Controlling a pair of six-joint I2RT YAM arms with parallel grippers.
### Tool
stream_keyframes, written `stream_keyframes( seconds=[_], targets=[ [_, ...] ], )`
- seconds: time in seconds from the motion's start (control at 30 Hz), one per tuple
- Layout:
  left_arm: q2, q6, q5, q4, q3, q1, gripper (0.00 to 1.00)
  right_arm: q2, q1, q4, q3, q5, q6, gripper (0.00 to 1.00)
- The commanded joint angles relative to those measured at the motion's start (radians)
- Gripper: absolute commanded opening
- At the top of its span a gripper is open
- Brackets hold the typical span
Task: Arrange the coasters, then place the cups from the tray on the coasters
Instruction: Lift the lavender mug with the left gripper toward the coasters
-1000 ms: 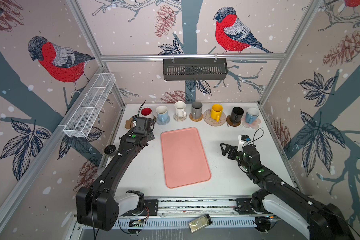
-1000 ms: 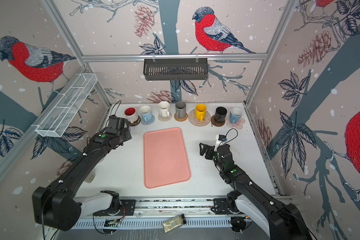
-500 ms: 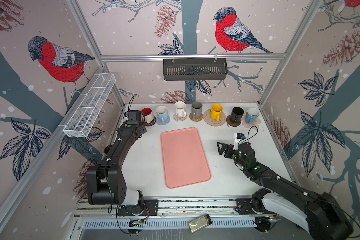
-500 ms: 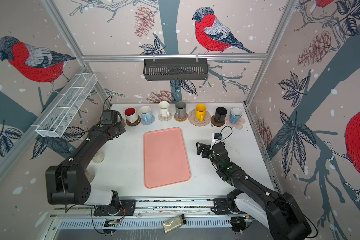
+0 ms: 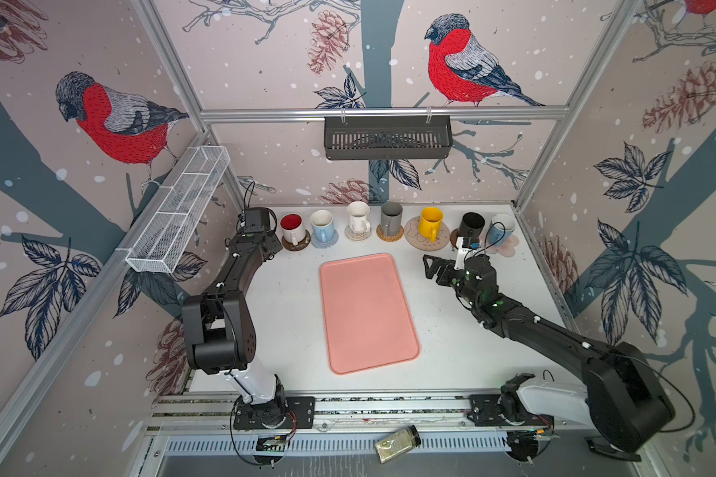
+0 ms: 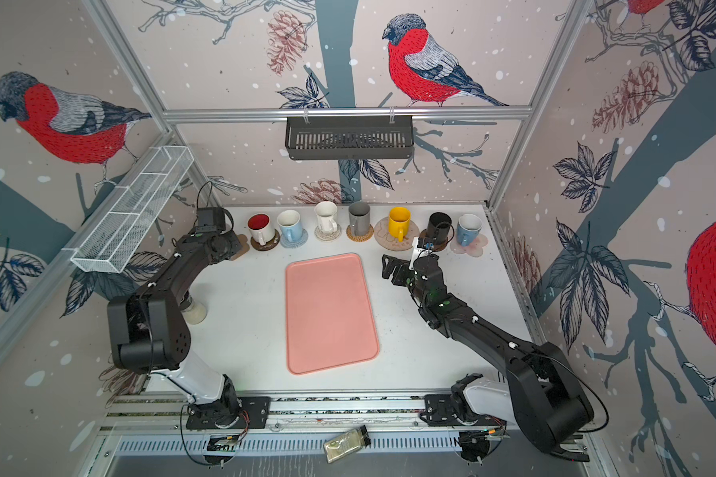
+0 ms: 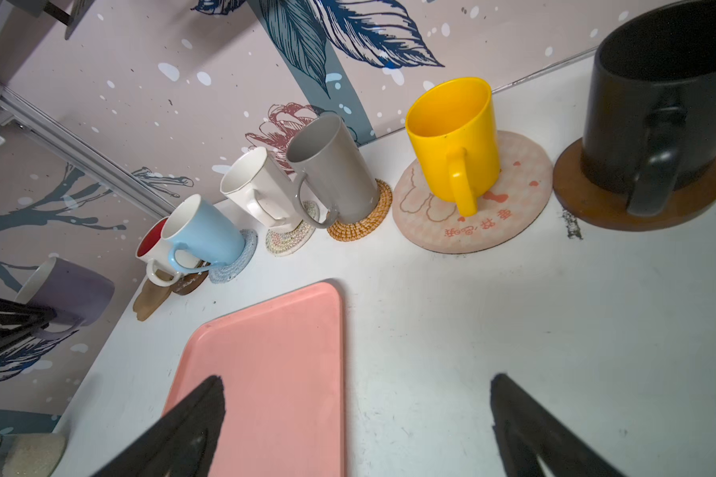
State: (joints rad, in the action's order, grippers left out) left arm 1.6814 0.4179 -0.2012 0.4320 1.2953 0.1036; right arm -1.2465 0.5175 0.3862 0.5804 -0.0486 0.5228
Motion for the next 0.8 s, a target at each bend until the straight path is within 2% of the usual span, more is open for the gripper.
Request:
stream_keyframes(
  seconds=[0.0,0.23,0.77],
  targets=[
    [0.05,-0.027,0.018,-0.084,0.041,0.007,0.0,-0.04,0.0,0.073,0.009,0.02,0.003,1.0],
    [0.149,-0.04,0.002,-0.095,0.113,0.01,0.0,-0.029,-0.01,0.115,-0.052,0.059,0.011,1.0],
    [0.252,-0.071,-0.05,-0.128,0.185,0.022,0.0,-0.019,-0.014,0.092,-0.05,0.069,0.004,1.0]
  ],
)
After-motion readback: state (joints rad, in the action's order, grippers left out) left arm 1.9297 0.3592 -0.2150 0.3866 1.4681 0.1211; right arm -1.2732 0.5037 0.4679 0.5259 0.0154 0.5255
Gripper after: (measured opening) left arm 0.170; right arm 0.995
